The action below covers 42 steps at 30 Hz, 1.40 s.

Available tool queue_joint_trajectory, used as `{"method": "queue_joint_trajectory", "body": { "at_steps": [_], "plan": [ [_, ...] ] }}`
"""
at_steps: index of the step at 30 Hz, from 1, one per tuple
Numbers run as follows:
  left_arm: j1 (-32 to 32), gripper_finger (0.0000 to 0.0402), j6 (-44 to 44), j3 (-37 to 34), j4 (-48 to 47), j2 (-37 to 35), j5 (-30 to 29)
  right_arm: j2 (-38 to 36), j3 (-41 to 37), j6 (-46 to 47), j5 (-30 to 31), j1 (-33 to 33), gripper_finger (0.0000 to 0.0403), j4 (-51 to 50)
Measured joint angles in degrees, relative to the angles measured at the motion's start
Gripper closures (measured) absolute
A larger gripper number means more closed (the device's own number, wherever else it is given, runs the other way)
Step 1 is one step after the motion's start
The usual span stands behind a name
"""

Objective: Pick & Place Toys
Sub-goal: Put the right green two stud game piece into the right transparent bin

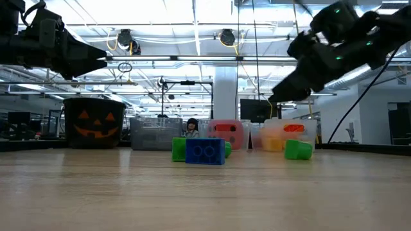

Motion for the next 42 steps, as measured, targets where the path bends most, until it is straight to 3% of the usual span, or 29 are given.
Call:
{"method": "queue_joint_trajectory", "body": {
  "at_steps": [4, 8, 13, 15, 17, 22, 27, 32, 38, 42],
  "plan": [
    [0.00, 0.0110, 0.00, 0.00, 0.01, 0.00, 0.00, 3.01, 0.00, -3.52, 2.81, 11.46, 0.0104, -2.10],
    [0.01, 0.0110, 0.00, 0.00, 0.00, 0.02, 0.00, 7.94, 0.00, -9.59, 13.69, 19.25, 0.0105, -2.11],
    [0.01, 0.0110, 0.00, 0.00, -0.01, 0.01, 0.01, 10.51, -0.02, -11.66, 27.35, 22.32, 0.0106, -4.60],
    [0.00, 0.0110, 0.00, 0.00, 0.00, 0.00, 0.00, 10.46, 0.00, -10.07, 29.96, 22.35, 0.0106, -5.64],
    [0.01, 0.0110, 0.02, 0.00, -0.03, 0.00, 0.00, 9.95, -0.02, -5.07, 28.73, 22.34, 0.0106, -8.00],
    [0.00, 0.0110, 0.00, 0.00, -0.03, 0.01, 0.01, 9.66, -0.04, 1.16, 17.53, 22.27, 0.0106, -12.48],
    [-0.01, 0.0110, 0.00, 0.00, 0.02, 0.02, 0.02, 9.65, -0.04, 9.28, 16.28, 21.87, 0.0110, -15.40],
    [0.01, 0.0110, 0.00, 0.00, -0.02, 0.01, 0.00, 9.65, -0.04, 20.32, 8.76, 21.08, 0.0120, -15.16],
    [0.01, 0.0110, 0.00, 0.00, -0.01, 0.01, 0.00, 9.65, -0.04, 16.61, 4.57, 22.43, 0.0140, -5.38],
    [0.01, 0.0110, 0.00, 0.00, -0.02, 0.00, 0.00, 9.67, -0.04, 2.17, 4.83, 23.91, 0.0150, -3.32]
  ]
}}
